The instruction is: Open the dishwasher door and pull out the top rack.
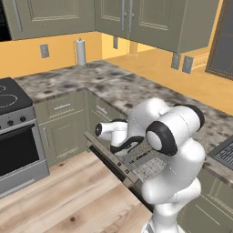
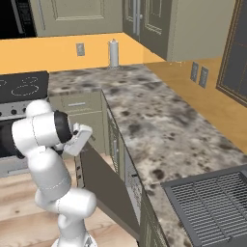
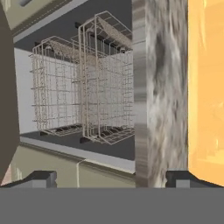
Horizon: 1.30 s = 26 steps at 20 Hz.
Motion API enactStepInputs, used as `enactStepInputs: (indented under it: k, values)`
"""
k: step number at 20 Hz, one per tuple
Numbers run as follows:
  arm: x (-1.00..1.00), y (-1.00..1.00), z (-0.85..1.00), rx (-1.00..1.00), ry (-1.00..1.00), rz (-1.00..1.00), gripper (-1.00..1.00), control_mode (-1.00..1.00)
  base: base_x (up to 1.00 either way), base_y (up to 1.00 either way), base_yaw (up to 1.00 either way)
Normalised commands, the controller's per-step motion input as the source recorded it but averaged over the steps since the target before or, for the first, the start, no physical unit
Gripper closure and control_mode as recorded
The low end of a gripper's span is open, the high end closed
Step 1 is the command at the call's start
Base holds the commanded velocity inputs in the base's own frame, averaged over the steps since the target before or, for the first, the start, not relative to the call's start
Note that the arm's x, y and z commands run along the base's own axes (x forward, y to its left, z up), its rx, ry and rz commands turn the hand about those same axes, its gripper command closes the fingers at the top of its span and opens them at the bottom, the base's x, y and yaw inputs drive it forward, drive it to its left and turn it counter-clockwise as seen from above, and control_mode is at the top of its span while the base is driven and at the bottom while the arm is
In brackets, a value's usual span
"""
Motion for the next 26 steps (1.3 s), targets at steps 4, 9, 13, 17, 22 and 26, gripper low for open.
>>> enactStepInputs:
  k: [4, 9, 13, 17, 22, 26]
  values:
    - [0.26, -0.14, -0.40, -0.01, 0.03, 0.00, -1.00, -1.00, 0.00, 0.00, 0.00]
    - [0.41, -0.22, -0.30, 0.00, 0.01, 0.00, -1.00, -1.00, 0.00, 0.00, 0.00]
    - [0.40, -0.23, -0.29, 0.00, 0.01, 0.00, -1.00, -1.00, 0.00, 0.00, 0.00]
    - [0.39, -0.16, -0.43, 0.00, 0.05, 0.00, -1.00, -1.00, 0.00, 0.00, 0.00]
    - [0.36, -0.14, -0.48, 0.00, 0.07, 0.00, -1.00, -1.00, 0.00, 0.00, 0.00]
    - [0.36, -0.13, -0.43, -0.03, 0.01, 0.00, -1.00, -1.00, 0.00, 0.00, 0.00]
